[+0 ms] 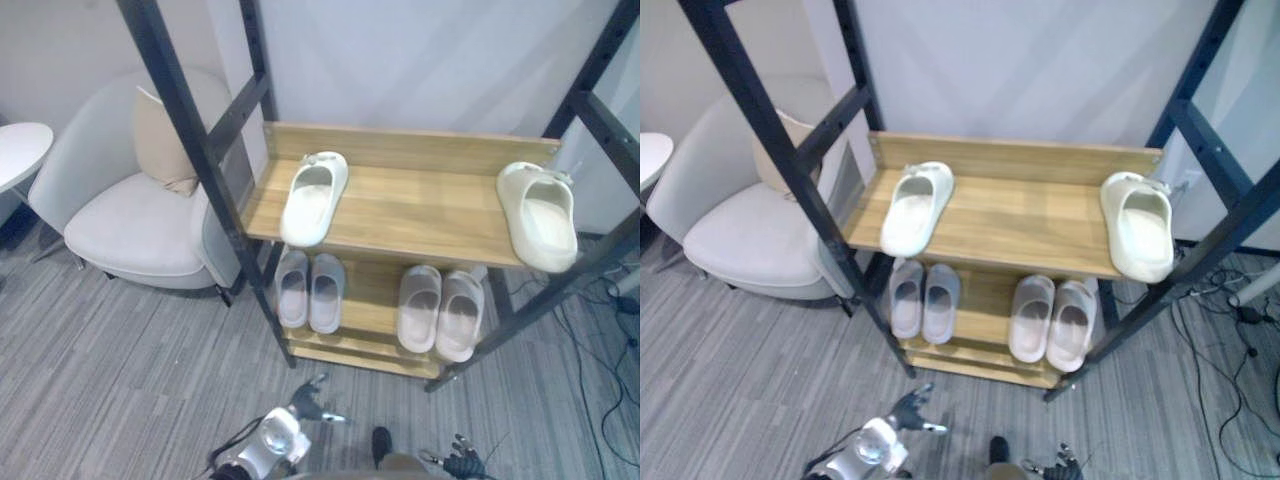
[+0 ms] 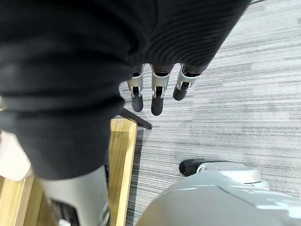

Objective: Organize the slippers on the shoe rack

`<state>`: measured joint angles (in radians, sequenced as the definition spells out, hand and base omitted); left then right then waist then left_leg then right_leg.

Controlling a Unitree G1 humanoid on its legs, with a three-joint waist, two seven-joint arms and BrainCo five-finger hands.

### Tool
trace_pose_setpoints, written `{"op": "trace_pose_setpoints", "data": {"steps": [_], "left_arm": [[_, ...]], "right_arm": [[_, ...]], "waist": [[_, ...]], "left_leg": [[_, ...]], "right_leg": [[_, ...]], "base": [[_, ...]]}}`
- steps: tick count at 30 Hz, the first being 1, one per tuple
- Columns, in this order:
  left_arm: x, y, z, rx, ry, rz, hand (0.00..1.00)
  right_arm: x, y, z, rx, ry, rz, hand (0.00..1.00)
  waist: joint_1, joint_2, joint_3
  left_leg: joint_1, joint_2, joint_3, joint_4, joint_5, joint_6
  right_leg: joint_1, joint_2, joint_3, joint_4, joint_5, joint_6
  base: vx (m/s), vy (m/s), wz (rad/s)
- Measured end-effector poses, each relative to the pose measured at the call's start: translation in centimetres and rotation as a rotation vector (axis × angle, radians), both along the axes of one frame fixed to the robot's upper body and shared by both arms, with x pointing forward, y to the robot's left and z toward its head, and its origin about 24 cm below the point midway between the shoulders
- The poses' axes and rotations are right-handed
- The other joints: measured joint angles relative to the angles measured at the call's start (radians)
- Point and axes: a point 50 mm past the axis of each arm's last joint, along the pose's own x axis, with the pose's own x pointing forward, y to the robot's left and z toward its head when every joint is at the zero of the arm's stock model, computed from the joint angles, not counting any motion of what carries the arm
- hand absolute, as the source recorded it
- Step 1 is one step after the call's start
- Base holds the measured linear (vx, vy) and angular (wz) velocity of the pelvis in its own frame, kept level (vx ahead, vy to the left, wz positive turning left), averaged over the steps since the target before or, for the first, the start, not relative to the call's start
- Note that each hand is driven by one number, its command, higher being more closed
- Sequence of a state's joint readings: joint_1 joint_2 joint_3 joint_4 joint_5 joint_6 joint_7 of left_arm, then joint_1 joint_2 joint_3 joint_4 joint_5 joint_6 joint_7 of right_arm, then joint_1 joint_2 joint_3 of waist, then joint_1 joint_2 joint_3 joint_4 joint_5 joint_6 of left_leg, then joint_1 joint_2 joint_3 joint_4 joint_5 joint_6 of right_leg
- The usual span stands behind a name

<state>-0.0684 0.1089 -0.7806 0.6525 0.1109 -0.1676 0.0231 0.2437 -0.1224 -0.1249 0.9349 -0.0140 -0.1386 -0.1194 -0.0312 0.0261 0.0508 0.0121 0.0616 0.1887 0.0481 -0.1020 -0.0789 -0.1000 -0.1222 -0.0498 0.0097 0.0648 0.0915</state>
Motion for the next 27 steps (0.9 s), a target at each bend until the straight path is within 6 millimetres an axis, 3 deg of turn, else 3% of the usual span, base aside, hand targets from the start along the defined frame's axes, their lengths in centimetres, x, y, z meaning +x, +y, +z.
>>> {"op": "trace_pose_setpoints", "data": {"steps": [1, 2, 4, 5, 6, 7, 10, 11, 13, 18, 22, 24, 27], "left_arm": [[-0.3, -2.0, 1.7, -0.091, -0.04, -0.092, 0.0], [-0.4, -2.5, 2.3, -0.122, -0.054, -0.113, 0.0], [-0.5, -4.2, 5.5, -0.268, -0.122, -0.191, 0.0], [-0.1, -4.7, 8.0, -0.378, -0.179, -0.204, 0.0], [0.5, -4.7, 10.6, -0.468, -0.253, -0.214, 0.0], [0.7, -4.7, 11.3, -0.489, -0.275, -0.218, 0.0], [3.8, -3.2, 16.5, -0.615, -0.472, -0.124, 0.0], [4.1, -3.1, 16.9, -0.624, -0.489, -0.111, 0.0], [6.2, -1.6, 20.6, -0.697, -0.644, 0.003, 0.0], [8.7, 0.6, 23.8, -0.714, -0.815, 0.155, 0.0], [11.6, 2.2, 23.4, -0.59, -0.86, 0.269, 0.0], [13.8, 3.9, 22.7, -0.473, -0.869, 0.363, 0.0], [15.4, 5.9, 22.5, -0.393, -0.883, 0.457, 0.0]], "right_arm": [[-0.3, -0.1, -0.1, 0.004, 0.009, -0.015, 0.0], [-0.3, -0.2, -0.1, 0.004, 0.011, -0.015, 0.0], [-0.3, -0.2, -0.1, 0.002, 0.009, -0.015, 0.0], [-0.3, -0.3, -0.1, 0.0, 0.008, -0.014, 0.0], [-0.4, -0.4, -0.1, -0.004, 0.01, -0.009, 0.0], [-0.4, -0.4, -0.1, -0.005, 0.011, -0.004, 0.0], [-0.3, -0.6, 0.0, -0.016, 0.015, 0.026, 0.0], [-0.4, -0.6, 0.0, -0.016, 0.016, 0.029, 0.0], [-0.4, -0.6, 0.0, -0.018, 0.021, 0.041, 0.0], [-0.7, -0.5, 0.0, -0.015, 0.026, 0.041, 0.0], [-0.6, -0.5, 0.0, -0.008, 0.022, 0.045, 0.0], [-0.5, -0.5, 0.0, -0.002, 0.019, 0.049, 0.0], [-0.7, -0.5, 0.0, 0.003, 0.024, 0.049, 0.0]], "waist": [[0.0, 0.004, -0.009], [0.0, 0.004, -0.009], [-0.004, 0.01, -0.013], [-0.01, 0.01, -0.014], [-0.009, 0.015, -0.018], [-0.01, 0.016, -0.019], [-0.009, 0.023, -0.03], [-0.009, 0.023, -0.031], [-0.008, 0.023, -0.032], [-0.009, 0.019, -0.039], [-0.011, 0.006, -0.041], [-0.022, 0.003, -0.039], [-0.029, 0.003, -0.039]], "left_leg": [[0.004, -0.003, -0.005, -0.009, 0.002, 0.001], [0.006, -0.004, -0.007, -0.011, 0.003, 0.002], [0.013, -0.004, -0.014, -0.012, 0.004, 0.0], [0.021, -0.003, -0.022, -0.016, 0.004, 0.0], [0.024, -0.002, -0.029, -0.02, 0.004, 0.0], [0.024, -0.003, -0.032, -0.021, 0.004, -0.001], [0.026, -0.003, -0.039, -0.03, 0.009, 0.002], [0.026, -0.002, -0.04, -0.029, 0.01, 0.004], [0.027, -0.002, -0.042, -0.028, 0.011, 0.005], [0.044, -0.006, -0.041, -0.03, 0.01, 0.007], [0.043, -0.007, -0.041, -0.03, 0.01, 0.007], [0.043, -0.007, -0.039, -0.03, 0.01, 0.007], [0.039, -0.008, -0.031, -0.032, 0.01, 0.007]], "right_leg": [[0.002, -0.002, -0.002, -0.001, 0.0, 0.0], [0.004, -0.002, -0.002, -0.001, 0.0, 0.0], [0.022, -0.002, -0.012, -0.017, 0.001, 0.001], [0.033, -0.002, -0.021, -0.022, 0.0, 0.001], [0.04, -0.001, -0.028, -0.025, 0.0, 0.001], [0.043, -0.001, -0.03, -0.029, 0.0, 0.001], [0.058, 0.001, -0.043, -0.053, 0.002, -0.001], [0.058, 0.001, -0.043, -0.051, 0.002, -0.001], [0.056, 0.002, -0.044, -0.045, 0.003, 0.0], [0.061, 0.002, -0.041, -0.04, 0.0, 0.0], [0.065, 0.003, -0.042, -0.049, 0.003, -0.004], [0.065, 0.003, -0.041, -0.053, 0.006, -0.007], [0.065, 0.004, -0.031, -0.076, 0.014, -0.015]], "base": [[0.03, 0.024, 0.14], [0.04, 0.026, 0.08], [0.04, 0.009, 0.11], [0.04, -0.003, 0.15], [0.04, -0.005, 0.16], [0.03, -0.007, 0.14], [0.04, -0.003, 0.08], [0.05, 0.002, 0.05], [0.06, 0.007, 0.03], [0.06, 0.016, -0.02], [-0.01, -0.001, 0.0], [-0.04, -0.004, -0.03], [-0.03, -0.008, -0.08]]}}
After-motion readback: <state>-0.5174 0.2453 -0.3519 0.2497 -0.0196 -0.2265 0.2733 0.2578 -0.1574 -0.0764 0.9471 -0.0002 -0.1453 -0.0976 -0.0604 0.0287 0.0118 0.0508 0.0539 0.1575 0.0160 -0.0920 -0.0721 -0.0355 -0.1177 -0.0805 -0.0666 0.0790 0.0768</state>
